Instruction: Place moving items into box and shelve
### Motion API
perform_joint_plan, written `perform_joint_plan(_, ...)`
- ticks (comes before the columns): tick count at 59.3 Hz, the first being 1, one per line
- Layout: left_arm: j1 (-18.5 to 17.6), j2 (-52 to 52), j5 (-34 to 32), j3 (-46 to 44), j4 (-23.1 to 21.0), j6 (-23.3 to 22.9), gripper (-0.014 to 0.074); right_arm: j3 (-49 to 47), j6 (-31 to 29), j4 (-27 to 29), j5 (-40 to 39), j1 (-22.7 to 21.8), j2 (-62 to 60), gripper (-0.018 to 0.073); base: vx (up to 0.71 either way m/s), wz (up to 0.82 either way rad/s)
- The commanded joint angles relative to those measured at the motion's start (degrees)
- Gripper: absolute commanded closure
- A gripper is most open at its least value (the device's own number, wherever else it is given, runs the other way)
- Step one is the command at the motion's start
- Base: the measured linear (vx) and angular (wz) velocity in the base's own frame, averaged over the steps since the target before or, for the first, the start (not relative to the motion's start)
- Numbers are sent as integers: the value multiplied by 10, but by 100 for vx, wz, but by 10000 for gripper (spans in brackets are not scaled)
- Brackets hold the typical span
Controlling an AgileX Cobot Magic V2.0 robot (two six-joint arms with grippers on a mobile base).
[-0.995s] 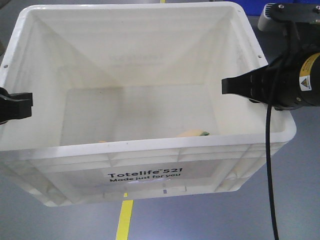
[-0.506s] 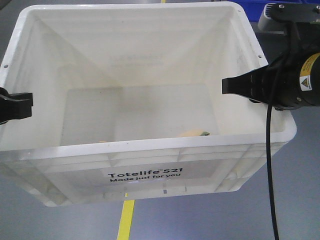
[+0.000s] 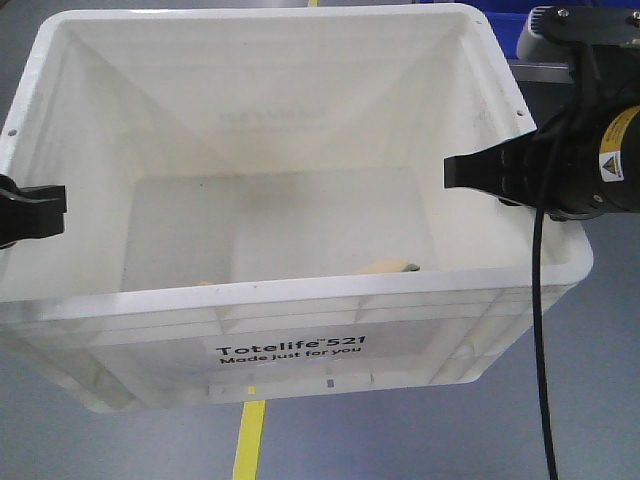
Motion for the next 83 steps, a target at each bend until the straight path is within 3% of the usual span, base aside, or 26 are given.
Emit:
perform_joint_plan(1,-8,-14,-113,-29,-4,13,582,-22,-6,-43,-72,-1,-15,461,25,-1)
perform_joint_plan(83,-8,-14,-113,-29,-4,13,582,-22,-6,-43,-72,-1,-15,461,34,5)
